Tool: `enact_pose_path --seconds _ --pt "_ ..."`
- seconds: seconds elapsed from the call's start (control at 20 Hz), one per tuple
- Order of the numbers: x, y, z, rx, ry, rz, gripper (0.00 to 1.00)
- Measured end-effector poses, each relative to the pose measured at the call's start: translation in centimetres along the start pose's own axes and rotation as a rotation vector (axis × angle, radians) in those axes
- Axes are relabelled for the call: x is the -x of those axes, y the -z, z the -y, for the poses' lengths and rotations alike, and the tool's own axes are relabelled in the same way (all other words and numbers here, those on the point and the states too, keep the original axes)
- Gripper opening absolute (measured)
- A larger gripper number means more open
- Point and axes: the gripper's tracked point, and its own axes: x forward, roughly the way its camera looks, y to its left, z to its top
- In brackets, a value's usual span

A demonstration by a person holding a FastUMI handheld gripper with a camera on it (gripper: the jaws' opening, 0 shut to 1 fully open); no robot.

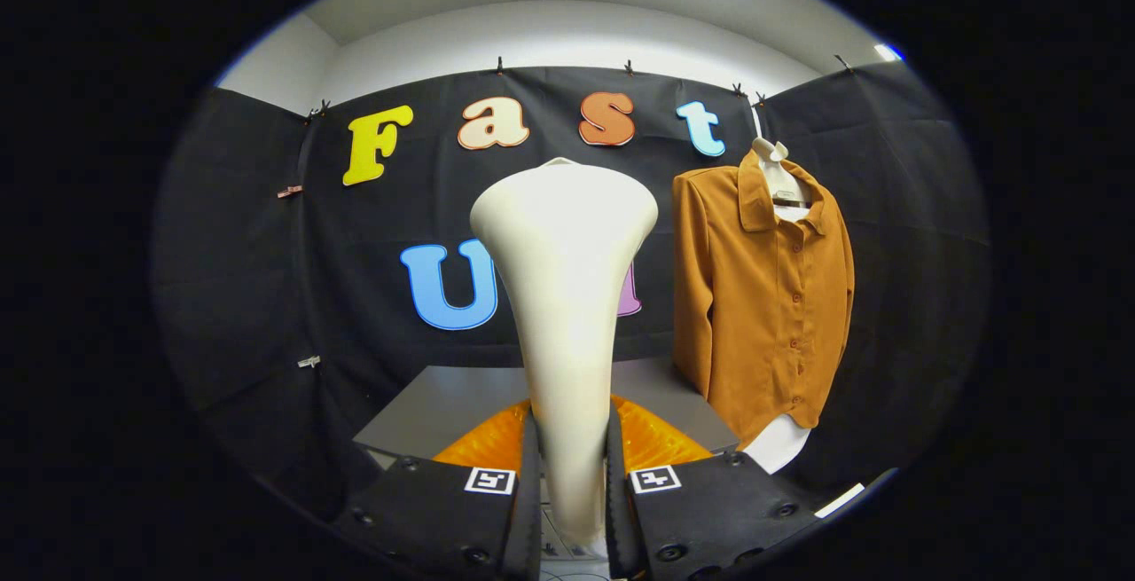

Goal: Iron the clothes twice with a garment steamer, once on the left side and once on the right side.

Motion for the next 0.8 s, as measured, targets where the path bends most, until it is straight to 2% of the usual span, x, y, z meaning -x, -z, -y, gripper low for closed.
enact_pose_path --seconds 0.8 --pt "0.7 -0.1 -1.1 0.015 0.006 -0.009 0.32"
